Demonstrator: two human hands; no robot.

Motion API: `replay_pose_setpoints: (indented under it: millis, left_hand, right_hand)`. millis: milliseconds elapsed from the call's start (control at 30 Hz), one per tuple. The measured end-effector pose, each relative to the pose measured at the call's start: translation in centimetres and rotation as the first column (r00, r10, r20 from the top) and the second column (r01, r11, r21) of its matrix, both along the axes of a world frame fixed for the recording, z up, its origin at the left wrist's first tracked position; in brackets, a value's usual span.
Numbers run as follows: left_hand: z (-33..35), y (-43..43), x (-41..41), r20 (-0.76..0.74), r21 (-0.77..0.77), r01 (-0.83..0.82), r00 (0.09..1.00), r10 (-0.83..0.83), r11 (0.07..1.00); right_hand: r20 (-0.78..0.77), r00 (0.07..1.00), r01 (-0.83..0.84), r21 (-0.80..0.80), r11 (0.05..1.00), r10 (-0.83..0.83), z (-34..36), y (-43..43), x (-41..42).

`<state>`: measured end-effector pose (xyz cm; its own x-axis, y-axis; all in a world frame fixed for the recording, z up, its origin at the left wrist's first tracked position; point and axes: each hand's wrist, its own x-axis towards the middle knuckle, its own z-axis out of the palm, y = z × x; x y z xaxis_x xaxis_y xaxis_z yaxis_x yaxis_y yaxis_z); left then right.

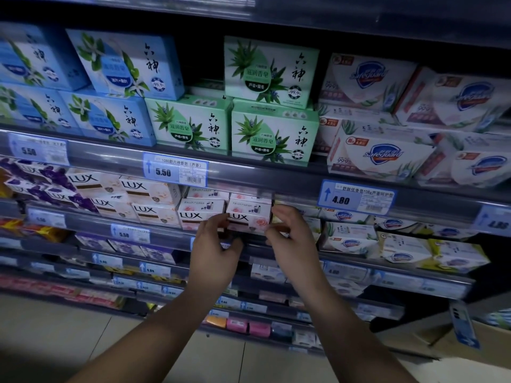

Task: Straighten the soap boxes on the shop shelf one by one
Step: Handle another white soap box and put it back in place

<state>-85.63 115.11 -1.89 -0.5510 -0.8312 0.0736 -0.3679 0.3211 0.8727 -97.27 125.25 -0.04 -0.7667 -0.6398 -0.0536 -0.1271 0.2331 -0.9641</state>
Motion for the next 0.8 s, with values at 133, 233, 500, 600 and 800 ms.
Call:
replay_pose_setpoints:
  millis: [133, 233, 500, 600, 800]
  left_hand:
    - [-0.7, 0.1, 0.2, 0.074, 0.094, 0.011, 0.997, -0.018, 0.996]
    - [-0.7, 0.4, -0.4, 0.075, 0.140, 0.010, 0.997, -0.020, 0.990]
    - [-0.9, 0.3, -0.6, -0.009, 0.258, -0.010, 1.000, 0.012, 0.966]
    - [-0.6, 0.2, -0.2, -0.098, 0.290, -0.029, 0.993, 0.060, 0.957]
    - [0.0, -0.2, 0.4, -0.265, 0.236, -0.062, 0.956, 0.126, 0.970]
  right_hand:
    - [-0.056, 0.998, -0.008, 0.059, 0.998, 0.011, -0.5, 0.0, -0.1]
    - [-0.066, 0.998, -0.008, 0.072, 0.997, 0.013, -0.5, -0.2, -0.2]
    - [0.056, 0.998, 0.015, -0.013, 1.000, -0.014, -0.1, -0.2, -0.4]
    - [0.092, 0.995, 0.038, -0.072, 0.997, -0.031, 0.0, 0.2, -0.3]
    - [0.172, 0.982, 0.115, -0.240, 0.964, -0.075, 1.0, 0.4, -0.1]
